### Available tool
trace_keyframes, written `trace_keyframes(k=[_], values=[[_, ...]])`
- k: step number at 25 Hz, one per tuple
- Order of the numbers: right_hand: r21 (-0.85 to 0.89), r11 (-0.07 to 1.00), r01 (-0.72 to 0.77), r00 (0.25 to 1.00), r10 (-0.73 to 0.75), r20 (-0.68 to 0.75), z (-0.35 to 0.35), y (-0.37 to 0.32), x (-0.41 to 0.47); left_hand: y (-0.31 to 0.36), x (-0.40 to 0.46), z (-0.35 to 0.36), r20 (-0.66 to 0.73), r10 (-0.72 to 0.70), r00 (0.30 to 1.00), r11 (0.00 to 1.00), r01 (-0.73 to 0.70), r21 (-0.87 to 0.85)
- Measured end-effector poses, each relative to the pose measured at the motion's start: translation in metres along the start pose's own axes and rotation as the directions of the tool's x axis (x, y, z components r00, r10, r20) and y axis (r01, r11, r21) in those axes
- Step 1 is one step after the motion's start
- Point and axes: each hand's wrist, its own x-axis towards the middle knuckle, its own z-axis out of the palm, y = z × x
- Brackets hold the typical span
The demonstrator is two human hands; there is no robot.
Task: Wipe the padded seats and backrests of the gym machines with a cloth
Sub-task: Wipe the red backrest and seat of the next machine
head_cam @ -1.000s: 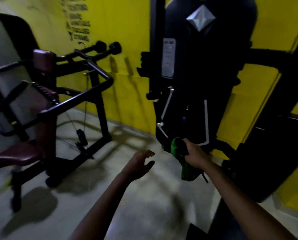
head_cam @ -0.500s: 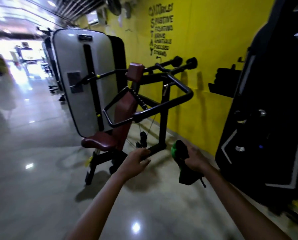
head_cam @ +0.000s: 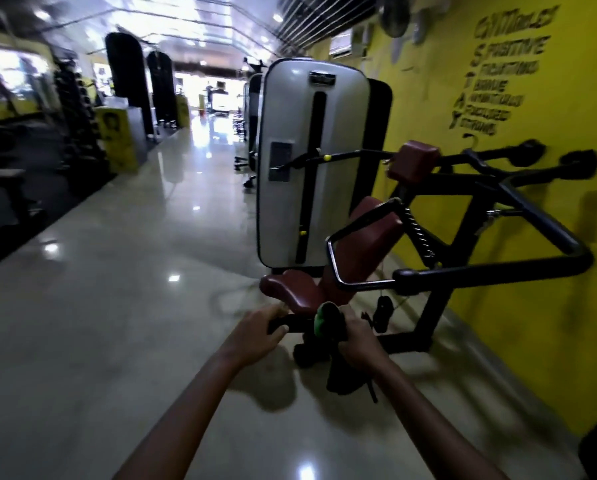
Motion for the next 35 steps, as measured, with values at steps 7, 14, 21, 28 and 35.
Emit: trace_keyframes(k=[7, 14, 21, 28, 35], values=[[0.035, 0.999, 0.013, 0.994, -0.017, 0.106, 0.076, -0.032, 0.154, -0.142, 0.069, -0.055, -0.103, -0.168, 0.980, 0.984, 0.174, 0.047], [0.057, 0.993, -0.106, 0.993, 0.102, 0.061, 0.118, -0.071, 0.316, -0.238, 0.234, -0.085, 0.166, -0.033, 0.986, 0.998, 0.025, 0.055], [0.152, 0.918, -0.367, 0.917, 0.384, -0.108, 0.085, -0.043, 0.429, -0.277, 0.408, -0.078, 0.276, 0.153, 0.949, 0.988, -0.152, -0.024], [0.295, 0.857, -0.423, 0.791, 0.508, -0.340, 0.029, 0.002, 0.566, -0.291, 0.597, -0.018, 0.383, 0.363, 0.849, 0.931, -0.346, -0.116], [0.191, 0.870, -0.455, 0.646, 0.469, -0.602, -0.073, 0.026, 0.665, -0.260, 0.772, 0.030, 0.419, 0.575, 0.703, 0.818, -0.506, -0.274]])
